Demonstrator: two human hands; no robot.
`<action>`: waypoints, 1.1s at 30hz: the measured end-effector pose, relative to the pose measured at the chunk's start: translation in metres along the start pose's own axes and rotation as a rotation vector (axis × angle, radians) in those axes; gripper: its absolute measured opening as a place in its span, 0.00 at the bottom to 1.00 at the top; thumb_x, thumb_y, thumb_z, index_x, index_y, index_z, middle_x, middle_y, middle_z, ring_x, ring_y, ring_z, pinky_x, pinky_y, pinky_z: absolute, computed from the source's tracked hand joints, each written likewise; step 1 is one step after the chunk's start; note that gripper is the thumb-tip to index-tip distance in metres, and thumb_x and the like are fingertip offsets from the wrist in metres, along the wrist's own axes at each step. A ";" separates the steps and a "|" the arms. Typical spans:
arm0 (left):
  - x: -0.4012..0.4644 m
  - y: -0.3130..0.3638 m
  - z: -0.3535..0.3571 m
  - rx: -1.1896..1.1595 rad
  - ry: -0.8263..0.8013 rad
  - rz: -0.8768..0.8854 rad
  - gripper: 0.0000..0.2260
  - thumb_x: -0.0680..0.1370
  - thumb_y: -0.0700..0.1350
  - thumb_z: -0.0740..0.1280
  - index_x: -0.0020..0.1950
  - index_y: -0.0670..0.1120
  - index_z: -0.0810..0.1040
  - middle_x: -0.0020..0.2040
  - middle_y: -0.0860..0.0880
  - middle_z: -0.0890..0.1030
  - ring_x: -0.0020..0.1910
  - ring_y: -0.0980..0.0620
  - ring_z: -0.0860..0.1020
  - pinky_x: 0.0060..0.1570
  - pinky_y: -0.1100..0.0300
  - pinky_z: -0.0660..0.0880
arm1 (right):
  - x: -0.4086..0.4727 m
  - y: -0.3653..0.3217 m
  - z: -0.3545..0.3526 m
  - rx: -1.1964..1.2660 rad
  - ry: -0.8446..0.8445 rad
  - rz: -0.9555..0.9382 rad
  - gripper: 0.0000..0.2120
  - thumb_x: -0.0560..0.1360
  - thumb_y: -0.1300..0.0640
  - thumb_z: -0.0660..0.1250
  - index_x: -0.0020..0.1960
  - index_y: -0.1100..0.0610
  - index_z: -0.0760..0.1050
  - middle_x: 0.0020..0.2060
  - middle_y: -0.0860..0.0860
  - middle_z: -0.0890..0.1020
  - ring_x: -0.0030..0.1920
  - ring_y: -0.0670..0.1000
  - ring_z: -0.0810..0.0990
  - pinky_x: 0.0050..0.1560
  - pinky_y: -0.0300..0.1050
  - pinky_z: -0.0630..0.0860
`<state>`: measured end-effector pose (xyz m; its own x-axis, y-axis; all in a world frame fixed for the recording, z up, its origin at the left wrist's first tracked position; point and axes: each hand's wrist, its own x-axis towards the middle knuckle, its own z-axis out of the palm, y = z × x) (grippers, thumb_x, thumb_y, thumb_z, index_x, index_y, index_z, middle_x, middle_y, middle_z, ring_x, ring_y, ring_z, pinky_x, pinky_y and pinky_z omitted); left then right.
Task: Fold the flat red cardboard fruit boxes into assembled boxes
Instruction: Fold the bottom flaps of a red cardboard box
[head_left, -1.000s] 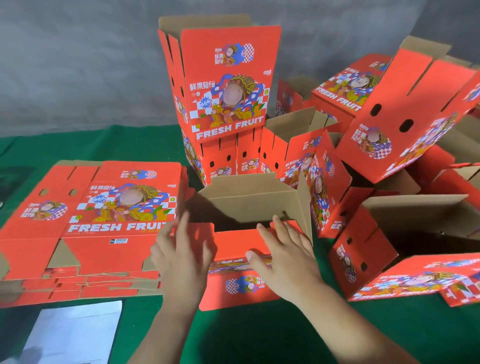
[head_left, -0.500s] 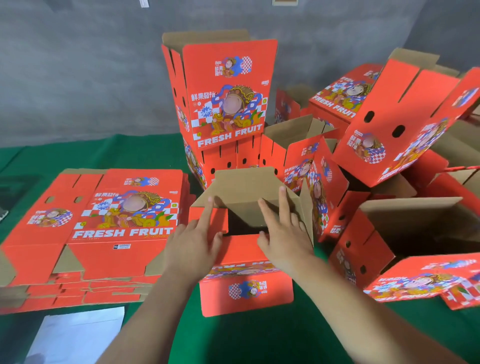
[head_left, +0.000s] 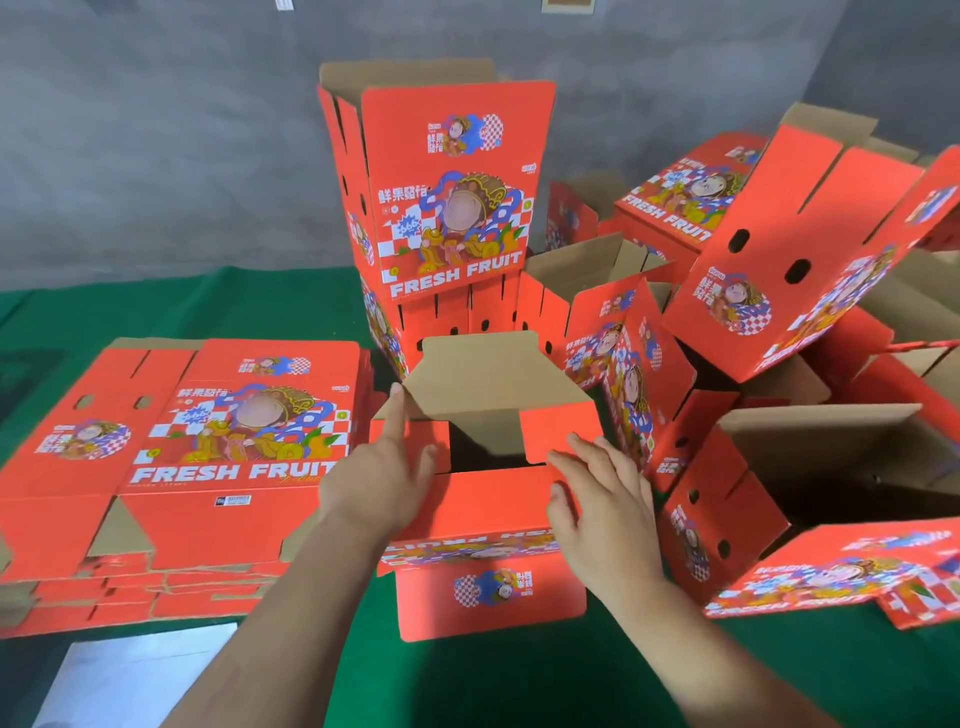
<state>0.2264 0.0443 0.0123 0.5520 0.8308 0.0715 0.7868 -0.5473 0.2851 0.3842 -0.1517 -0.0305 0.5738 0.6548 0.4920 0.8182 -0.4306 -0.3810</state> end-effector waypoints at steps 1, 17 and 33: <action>0.000 -0.002 0.000 -0.058 0.015 -0.021 0.36 0.82 0.67 0.53 0.84 0.59 0.39 0.53 0.41 0.85 0.53 0.37 0.83 0.48 0.49 0.76 | 0.002 0.001 -0.001 -0.003 -0.002 0.001 0.15 0.79 0.50 0.66 0.62 0.51 0.84 0.68 0.47 0.80 0.72 0.56 0.72 0.68 0.58 0.71; -0.022 -0.006 0.042 -0.255 0.009 -0.254 0.53 0.68 0.76 0.69 0.80 0.67 0.37 0.75 0.41 0.62 0.70 0.32 0.71 0.62 0.38 0.75 | 0.049 -0.011 0.010 -0.071 -0.339 0.288 0.49 0.69 0.31 0.74 0.79 0.37 0.48 0.77 0.47 0.47 0.69 0.59 0.62 0.62 0.57 0.74; -0.021 -0.001 0.006 -1.390 -0.190 -0.529 0.21 0.71 0.74 0.66 0.58 0.65 0.80 0.61 0.49 0.85 0.60 0.45 0.83 0.64 0.44 0.78 | 0.054 0.002 -0.018 0.389 -0.112 0.609 0.39 0.75 0.28 0.56 0.82 0.40 0.56 0.74 0.59 0.64 0.77 0.62 0.60 0.76 0.59 0.59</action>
<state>0.2155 0.0272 0.0050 0.4075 0.8119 -0.4179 0.0780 0.4250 0.9018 0.4176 -0.1284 0.0091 0.8986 0.4378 0.0288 0.2703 -0.5008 -0.8223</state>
